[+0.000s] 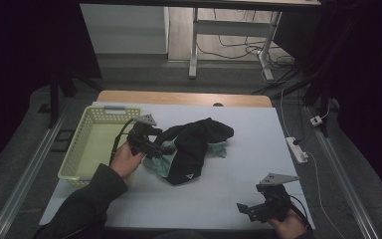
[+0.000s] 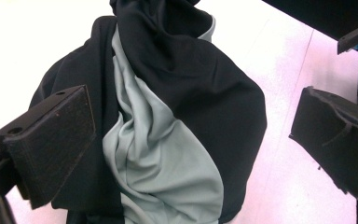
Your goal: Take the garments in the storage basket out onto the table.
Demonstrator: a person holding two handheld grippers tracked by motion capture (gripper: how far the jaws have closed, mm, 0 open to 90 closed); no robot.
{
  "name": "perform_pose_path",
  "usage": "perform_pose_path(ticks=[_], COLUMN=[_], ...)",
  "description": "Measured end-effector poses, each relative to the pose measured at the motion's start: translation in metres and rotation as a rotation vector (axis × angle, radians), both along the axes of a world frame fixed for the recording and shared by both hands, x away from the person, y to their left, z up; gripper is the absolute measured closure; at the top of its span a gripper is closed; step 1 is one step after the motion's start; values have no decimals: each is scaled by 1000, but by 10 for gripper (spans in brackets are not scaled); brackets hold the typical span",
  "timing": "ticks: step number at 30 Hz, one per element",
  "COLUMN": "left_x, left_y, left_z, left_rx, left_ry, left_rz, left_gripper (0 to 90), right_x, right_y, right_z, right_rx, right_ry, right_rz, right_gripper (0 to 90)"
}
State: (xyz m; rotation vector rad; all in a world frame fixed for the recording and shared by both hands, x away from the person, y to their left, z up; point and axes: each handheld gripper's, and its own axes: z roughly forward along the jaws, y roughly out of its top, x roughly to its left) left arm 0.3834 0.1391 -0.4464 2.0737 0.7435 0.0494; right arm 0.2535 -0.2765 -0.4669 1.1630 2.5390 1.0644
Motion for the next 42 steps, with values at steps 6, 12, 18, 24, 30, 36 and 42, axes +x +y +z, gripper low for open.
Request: perform_pose_path(ticks=[6,12,18,24,30,36,42], left_x=[-10,-18,-28,-39,-47,-55,-65], left_y=[3,7,14,24,31,37,44], left_z=[2,3,7,7,5,4,4], left_rx=[-4,-19,-31,-37,-39,-31,-29], left_ry=[-8,5,2,7,12,14,17], left_rz=[3,8,21,37,50,59,76], left_gripper=[0,0,0,0,0,0,0], right_x=[0,0,0,0,-1,-1,-1], right_y=[0,-1,-1,-1,0,0,0], right_z=[0,1,1,1,1,1,1], right_rx=[4,7,13,14,9,4,1], right_ry=[-1,-2,-4,-10,-11,-13,-14], right_rz=[-1,-2,-7,-5,-6,-7,-7], right_gripper=[0,0,0,0,0,0,0])
